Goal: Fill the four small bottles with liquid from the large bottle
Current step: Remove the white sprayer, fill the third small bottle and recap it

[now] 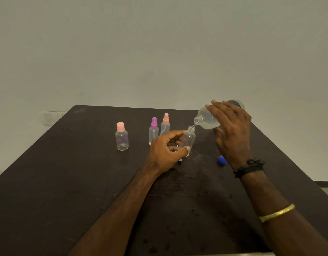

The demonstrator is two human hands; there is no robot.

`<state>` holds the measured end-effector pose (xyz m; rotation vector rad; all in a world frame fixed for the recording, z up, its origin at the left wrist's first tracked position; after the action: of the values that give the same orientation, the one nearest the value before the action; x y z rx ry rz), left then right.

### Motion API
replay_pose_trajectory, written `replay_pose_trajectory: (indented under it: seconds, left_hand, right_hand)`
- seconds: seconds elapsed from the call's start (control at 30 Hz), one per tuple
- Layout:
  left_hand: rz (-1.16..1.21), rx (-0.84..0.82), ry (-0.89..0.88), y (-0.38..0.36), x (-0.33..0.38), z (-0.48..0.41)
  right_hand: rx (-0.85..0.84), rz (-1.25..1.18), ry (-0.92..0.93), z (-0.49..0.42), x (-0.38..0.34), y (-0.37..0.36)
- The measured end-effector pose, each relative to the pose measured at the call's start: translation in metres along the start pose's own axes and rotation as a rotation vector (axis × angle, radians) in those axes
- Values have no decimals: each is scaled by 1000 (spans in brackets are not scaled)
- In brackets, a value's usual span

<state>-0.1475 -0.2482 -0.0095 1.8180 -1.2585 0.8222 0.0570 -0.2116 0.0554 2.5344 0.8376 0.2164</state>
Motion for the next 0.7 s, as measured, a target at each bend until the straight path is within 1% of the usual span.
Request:
replay_pose_trajectory:
  seconds: [0.7]
  left_hand:
    - [20,-4,12,0,2,1]
  right_hand:
    - [4,19,5,-6,-2,4]
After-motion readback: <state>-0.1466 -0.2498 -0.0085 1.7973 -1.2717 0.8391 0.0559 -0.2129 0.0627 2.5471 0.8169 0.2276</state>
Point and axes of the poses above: each hand's wrist, its own z-axis away from the middle knuckle, its own y-axis out of the back of the hand, x = y × z, the point moved 4 cm from there along -z, towards the middle knuckle, and after that the axes turned 2 degrees about x, right-handed, at the moved point
